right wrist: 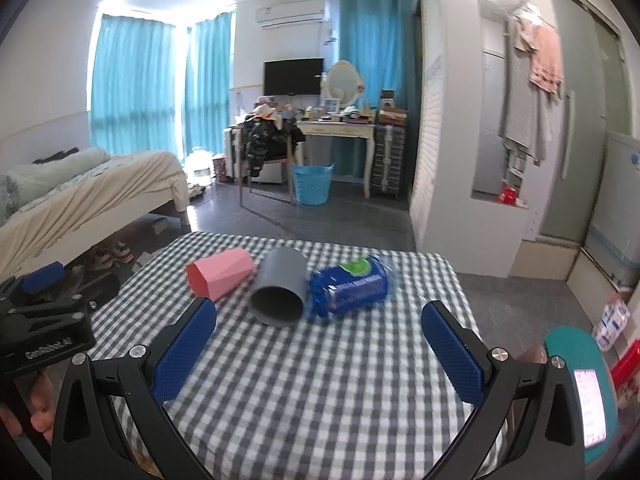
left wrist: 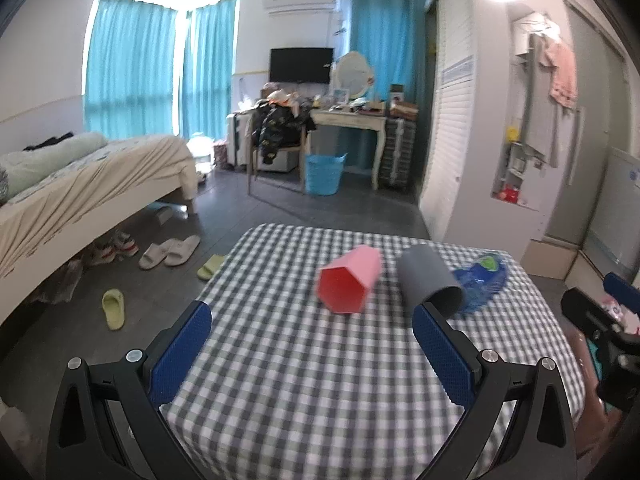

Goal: Flip cup upside down
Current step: 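Move the right gripper toward the gray cup and close around its body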

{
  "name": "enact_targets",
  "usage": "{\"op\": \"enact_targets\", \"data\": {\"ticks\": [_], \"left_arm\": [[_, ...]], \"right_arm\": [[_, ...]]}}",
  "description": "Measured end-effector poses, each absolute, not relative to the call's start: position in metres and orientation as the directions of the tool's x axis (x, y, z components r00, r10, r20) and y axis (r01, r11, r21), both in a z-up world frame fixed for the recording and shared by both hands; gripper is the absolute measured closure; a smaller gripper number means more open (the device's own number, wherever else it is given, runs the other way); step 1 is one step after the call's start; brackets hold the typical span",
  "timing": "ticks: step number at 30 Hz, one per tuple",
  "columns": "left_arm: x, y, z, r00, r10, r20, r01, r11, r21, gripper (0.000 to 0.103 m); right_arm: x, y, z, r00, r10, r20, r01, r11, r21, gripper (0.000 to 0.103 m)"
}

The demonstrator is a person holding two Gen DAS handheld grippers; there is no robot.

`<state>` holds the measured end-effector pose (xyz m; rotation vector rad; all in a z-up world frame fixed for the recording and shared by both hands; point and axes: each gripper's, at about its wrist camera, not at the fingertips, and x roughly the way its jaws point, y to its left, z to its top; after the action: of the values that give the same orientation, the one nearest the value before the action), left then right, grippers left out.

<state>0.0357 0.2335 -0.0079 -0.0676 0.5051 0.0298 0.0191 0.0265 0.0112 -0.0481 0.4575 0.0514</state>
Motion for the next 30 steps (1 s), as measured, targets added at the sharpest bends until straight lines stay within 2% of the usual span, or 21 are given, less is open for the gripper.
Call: {"op": "enact_targets", "data": {"ticks": [8,12,16,18,30], "left_arm": [[0.08,0.283,-0.03,0.84,0.076,-0.538,-0.139,0.987,-0.078,0.0],[0.103,0.305,-0.044,0.819,0.097,-0.565,-0.171,0.982,-0.079,0.0],[0.117,0.316,-0.055,0.81,0.087,-0.58,-0.168,0.982,-0.088,0.0],[0.122,0.321,-0.061,0.805,0.073,-0.589,-0.161,0.982,-0.099,0.0],[0.134,0.325,-0.08,0.779,0.024,-0.626,-0.142,0.98,-0.139,0.0]], "right_arm": [[0.095,0.067,0.006,0.846,0.075,-0.529,-0.152,0.983,-0.104,0.001],[0.134,0.085,-0.02,0.792,0.1,-0.602,-0.19,0.978,-0.088,0.013],[0.162,0.089,-0.044,0.751,0.086,-0.655,-0.176,0.982,-0.073,0.016],[0.173,0.092,-0.054,0.736,0.067,-0.674,-0.17,0.981,-0.089,0.019],[0.217,0.095,-0.086,0.684,-0.07,-0.726,-0.106,0.975,-0.194,0.019]]}}
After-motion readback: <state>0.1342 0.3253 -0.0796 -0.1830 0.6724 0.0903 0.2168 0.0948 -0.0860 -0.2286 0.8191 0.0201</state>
